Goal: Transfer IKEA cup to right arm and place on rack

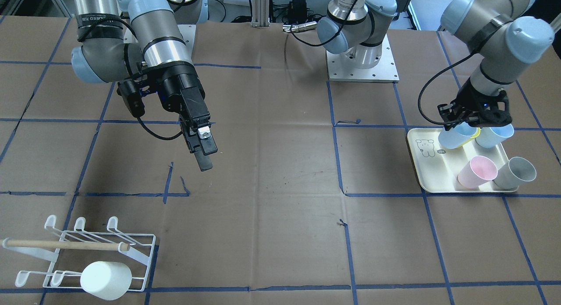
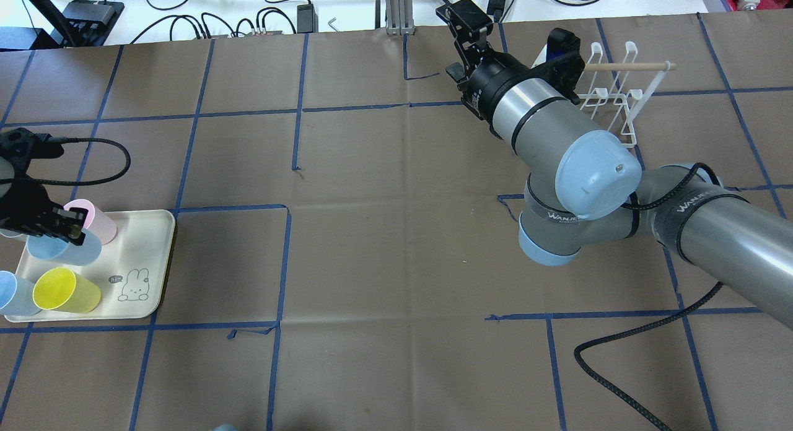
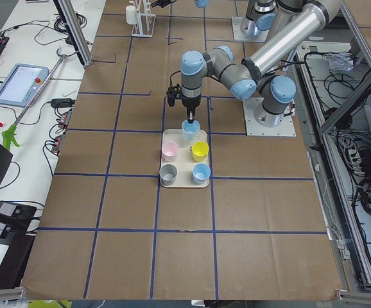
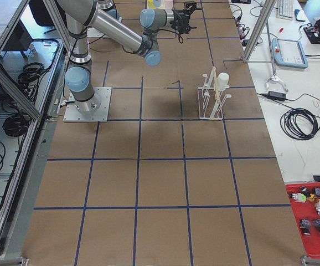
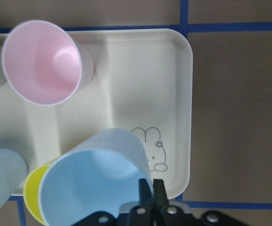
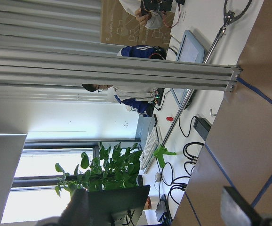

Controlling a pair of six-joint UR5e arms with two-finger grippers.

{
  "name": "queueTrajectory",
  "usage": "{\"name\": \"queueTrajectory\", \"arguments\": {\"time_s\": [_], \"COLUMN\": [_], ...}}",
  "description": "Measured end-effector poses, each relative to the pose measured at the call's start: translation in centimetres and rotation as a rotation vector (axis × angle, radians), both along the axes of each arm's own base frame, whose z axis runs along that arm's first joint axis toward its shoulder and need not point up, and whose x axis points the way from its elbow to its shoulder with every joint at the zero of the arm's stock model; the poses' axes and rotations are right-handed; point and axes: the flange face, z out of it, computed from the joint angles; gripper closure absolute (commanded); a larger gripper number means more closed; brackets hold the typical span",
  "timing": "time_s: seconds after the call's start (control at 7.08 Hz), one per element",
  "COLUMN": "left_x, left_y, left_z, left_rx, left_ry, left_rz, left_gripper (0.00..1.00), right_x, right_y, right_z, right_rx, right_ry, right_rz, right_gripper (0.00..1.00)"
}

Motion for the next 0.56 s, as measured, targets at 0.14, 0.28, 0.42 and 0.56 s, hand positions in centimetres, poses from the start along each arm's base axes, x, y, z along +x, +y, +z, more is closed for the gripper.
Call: {"name": "queueTrajectory", "arguments": {"time_s": [0.14, 0.28, 0.42, 0.56], "left_x": [-0.2, -0.5, -1.1, -2.1], "left_y": [-2.2, -4.7, -7.7, -10.5], "left_z": [4.2, 7.6, 9.9, 11.0], "left_rx": [-0.012, -0.025, -0.048, -0.098], "left_ry": [-0.007, -0.013, -0.003, 0.048], "left_rz": [-0.032, -0.068, -0.107, -0.146], "left_gripper": [1.00, 1.00, 1.00, 1.00], "right_x": [0.1, 0.1, 0.1, 0.0], "right_y": [0.0, 0.0, 0.0, -0.1], "right_z": [0.0, 0.1, 0.2, 0.3], "right_rx": [0.007, 0.009, 0.010, 0.008], "right_ry": [-0.019, -0.026, -0.027, -0.026], "right_rz": [-0.005, -0.010, -0.016, -0.023], "right_gripper": [0.00, 0.00, 0.00, 0.00]}}
